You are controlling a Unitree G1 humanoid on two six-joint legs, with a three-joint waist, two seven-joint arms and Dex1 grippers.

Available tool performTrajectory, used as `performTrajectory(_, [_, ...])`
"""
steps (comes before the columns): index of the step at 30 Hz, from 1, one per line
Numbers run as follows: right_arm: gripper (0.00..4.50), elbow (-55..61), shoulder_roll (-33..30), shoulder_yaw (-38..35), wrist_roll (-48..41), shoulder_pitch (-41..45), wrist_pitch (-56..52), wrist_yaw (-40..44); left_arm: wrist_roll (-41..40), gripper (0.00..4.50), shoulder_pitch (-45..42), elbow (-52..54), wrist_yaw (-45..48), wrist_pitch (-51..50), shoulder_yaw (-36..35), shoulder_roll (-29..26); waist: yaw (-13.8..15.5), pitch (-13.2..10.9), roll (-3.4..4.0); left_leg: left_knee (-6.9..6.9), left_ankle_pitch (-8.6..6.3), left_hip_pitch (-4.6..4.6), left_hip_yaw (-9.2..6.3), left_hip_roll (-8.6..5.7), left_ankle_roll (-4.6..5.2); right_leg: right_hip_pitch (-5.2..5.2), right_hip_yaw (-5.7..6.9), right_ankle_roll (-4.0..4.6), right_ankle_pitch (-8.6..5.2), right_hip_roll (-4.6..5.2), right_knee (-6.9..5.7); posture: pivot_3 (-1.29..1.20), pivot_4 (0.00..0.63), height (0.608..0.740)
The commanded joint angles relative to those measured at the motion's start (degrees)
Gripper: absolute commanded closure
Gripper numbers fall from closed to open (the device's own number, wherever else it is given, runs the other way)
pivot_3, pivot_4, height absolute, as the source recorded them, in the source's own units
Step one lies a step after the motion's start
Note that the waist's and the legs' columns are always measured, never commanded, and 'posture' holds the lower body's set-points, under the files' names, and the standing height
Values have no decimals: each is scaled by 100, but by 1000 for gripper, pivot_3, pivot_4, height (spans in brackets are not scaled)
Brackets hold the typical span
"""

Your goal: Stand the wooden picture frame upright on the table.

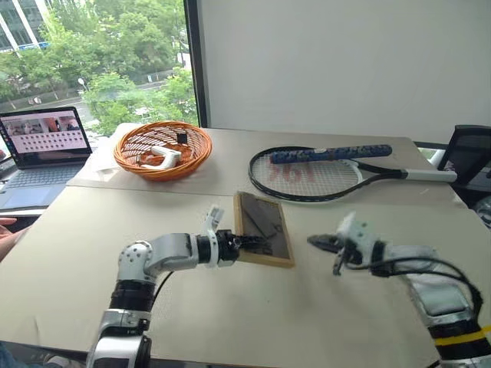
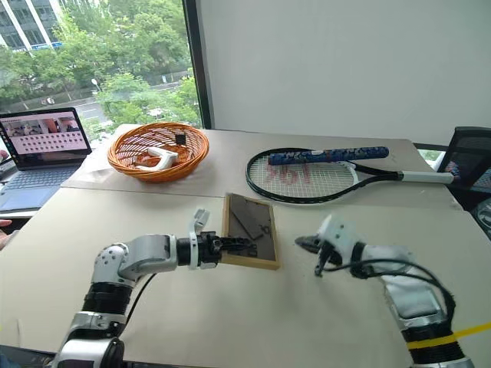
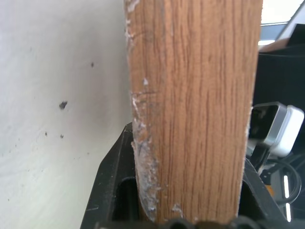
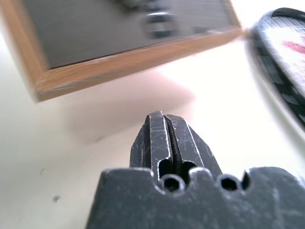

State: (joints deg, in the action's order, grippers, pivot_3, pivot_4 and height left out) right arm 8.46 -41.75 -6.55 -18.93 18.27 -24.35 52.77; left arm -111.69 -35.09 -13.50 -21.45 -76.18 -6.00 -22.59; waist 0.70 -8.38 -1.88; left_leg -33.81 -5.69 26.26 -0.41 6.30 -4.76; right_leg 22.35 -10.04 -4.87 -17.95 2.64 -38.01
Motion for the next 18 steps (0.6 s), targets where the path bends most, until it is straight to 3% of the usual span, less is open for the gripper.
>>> performTrajectory(1, [2965, 649, -56, -684, -1712, 598, -1856, -105, 216, 3429, -337, 301, 1260, -370, -16, -368, -21, -1, -1, 1, -1, 0, 0, 0, 0, 0, 0, 2, -1, 0, 1, 0, 150, 705])
performTrajectory(6, [1306, 922, 332, -448, -3014, 1467, -3608, -593, 1113, 3429, -695, 450, 2498, -522, 183, -552, -41, -4, -6, 18, -1, 1, -1, 0, -1, 10, 1, 8, -5, 0, 2, 0, 150, 705])
performTrajectory(10, [31, 704, 721, -139, -2971, 1803, -3757, -955, 1621, 3429, -890, 502, 3160, -613, 339, -557, -44, -8, -13, 18, -2, 11, -1, 0, 0, 18, 2, 8, -5, 0, 4, 0, 150, 705])
performTrajectory(18, [31, 681, 800, 557, -2837, 1826, -3581, -518, 2135, 3429, -1034, 462, 3669, -794, 406, -431, -35, -9, -11, 16, 0, 85, -2, 1, 1, 90, 4, 7, -4, -2, -7, 0, 150, 705])
